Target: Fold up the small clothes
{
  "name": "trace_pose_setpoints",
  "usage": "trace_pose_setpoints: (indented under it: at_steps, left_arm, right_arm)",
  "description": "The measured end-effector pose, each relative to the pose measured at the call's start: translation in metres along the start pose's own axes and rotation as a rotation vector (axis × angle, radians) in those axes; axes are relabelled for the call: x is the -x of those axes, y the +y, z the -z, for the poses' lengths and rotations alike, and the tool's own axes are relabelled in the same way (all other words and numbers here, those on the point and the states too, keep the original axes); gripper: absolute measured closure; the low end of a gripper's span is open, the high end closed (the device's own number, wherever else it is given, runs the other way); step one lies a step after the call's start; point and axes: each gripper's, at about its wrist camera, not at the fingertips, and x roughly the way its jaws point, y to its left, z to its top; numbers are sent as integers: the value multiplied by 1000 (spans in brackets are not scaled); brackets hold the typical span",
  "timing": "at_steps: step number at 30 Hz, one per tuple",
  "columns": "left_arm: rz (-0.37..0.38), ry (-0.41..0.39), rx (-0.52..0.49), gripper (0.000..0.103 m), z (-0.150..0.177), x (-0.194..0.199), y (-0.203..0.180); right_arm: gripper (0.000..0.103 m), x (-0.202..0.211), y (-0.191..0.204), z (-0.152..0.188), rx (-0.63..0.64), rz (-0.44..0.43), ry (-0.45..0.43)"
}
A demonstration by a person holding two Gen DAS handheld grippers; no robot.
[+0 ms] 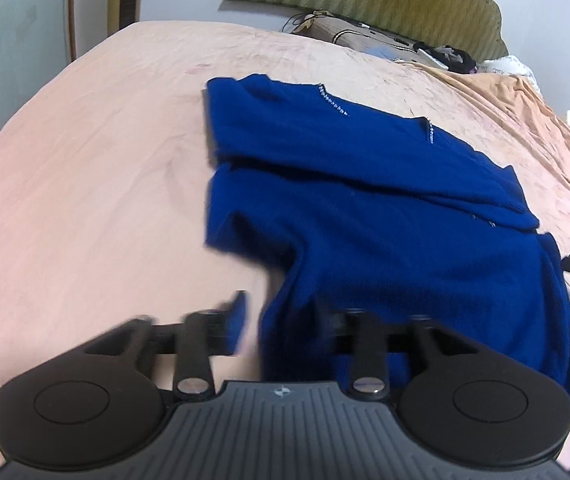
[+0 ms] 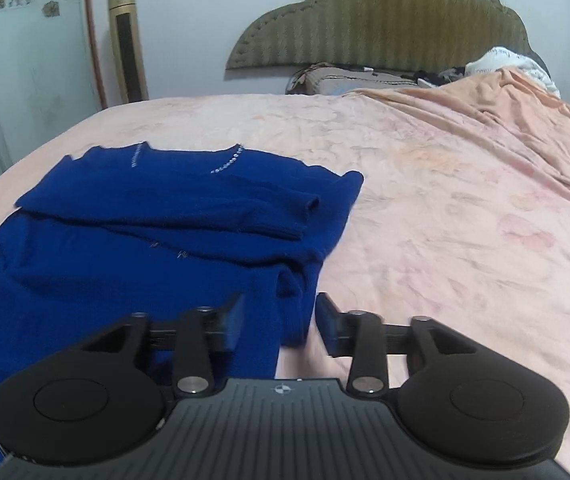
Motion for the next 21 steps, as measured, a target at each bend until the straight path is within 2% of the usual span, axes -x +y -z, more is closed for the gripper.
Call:
trace_pose_setpoints:
  at_steps: [1,3,8,12,15,18,21]
  left_arm:
    - [5,6,0,42,6,5,1]
    - [21,31,-4,42,18,12,3]
    - [96,98,-33,42,46,23,-8]
    - [138,131,-102,42,60,31,-21]
    - [143,143,-123,42,68,37,-22]
    - [169,152,-88,42,71,41,-15]
    - [189,146,-32,43,70,38,-9]
  right_arm:
    - [54,4,2,4,8,-45,26]
    - [51,8,7,12,25,-110,67]
    - [44,17,17,38,57,-148,156]
    - [41,30,4,49,-32,-178,174]
    - [40,40,-11,59,-132,-222,193]
    - [39,47,-13,69,-196,-302,215]
    - [39,50,-6,76,-209,-383,223]
